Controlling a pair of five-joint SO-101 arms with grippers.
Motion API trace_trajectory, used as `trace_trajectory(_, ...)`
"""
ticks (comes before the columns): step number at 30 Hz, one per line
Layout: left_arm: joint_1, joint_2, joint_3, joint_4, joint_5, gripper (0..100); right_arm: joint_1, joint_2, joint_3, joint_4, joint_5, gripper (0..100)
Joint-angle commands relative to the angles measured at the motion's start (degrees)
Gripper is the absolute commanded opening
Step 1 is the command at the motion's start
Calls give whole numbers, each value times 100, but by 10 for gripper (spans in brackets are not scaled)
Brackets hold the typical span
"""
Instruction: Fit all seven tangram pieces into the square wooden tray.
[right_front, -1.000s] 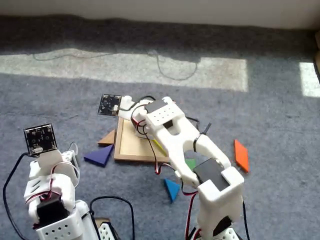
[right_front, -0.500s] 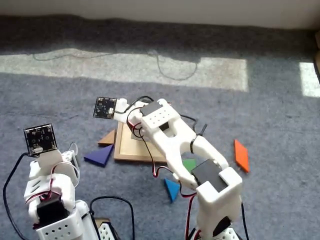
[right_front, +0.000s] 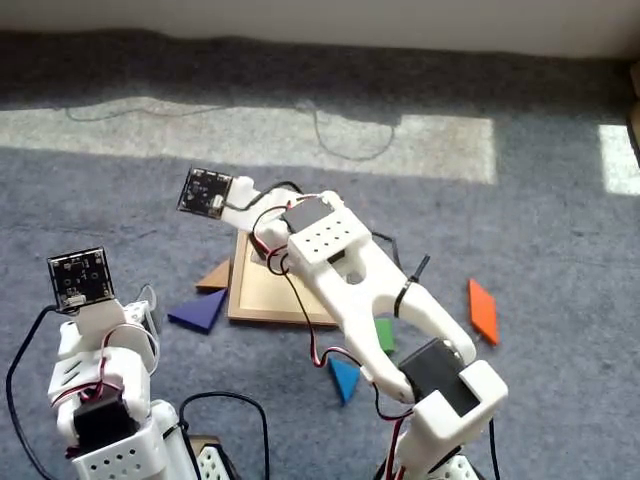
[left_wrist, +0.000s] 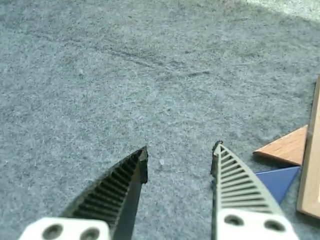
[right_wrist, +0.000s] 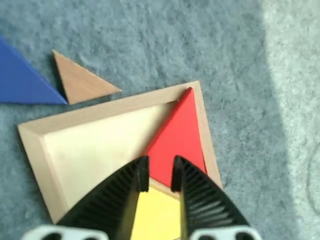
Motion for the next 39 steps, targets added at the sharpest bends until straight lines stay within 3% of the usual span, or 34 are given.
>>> trace_trajectory(1,-66,-40,-4,-18,-44,225,-84,40,-242,-321,-800,17)
trace_trajectory(5,-66,-40,-4,-18,-44,225,75,585,-207,-963,-791,6)
trace_trajectory(11,-66,-40,-4,-18,-44,224,356,1024,-207,-954,-747,6)
trace_trajectory(17,-57,-40,-4,-26,-44,224,444,1007,-382,532,422,6)
trace_trajectory(21,-48,-40,-4,-26,-44,224,444,1007,-892,1209,422,5)
trace_trajectory(27,-48,-40,-4,-26,-44,224,470,866,-1974,2431,-281,5)
trace_trajectory(32,-66,-40,22,-26,-44,224,1051,-127,-2818,3398,-967,5)
trace_trajectory(39,-66,-40,110,-26,-44,223,1974,-1262,-2563,4453,-2110,5)
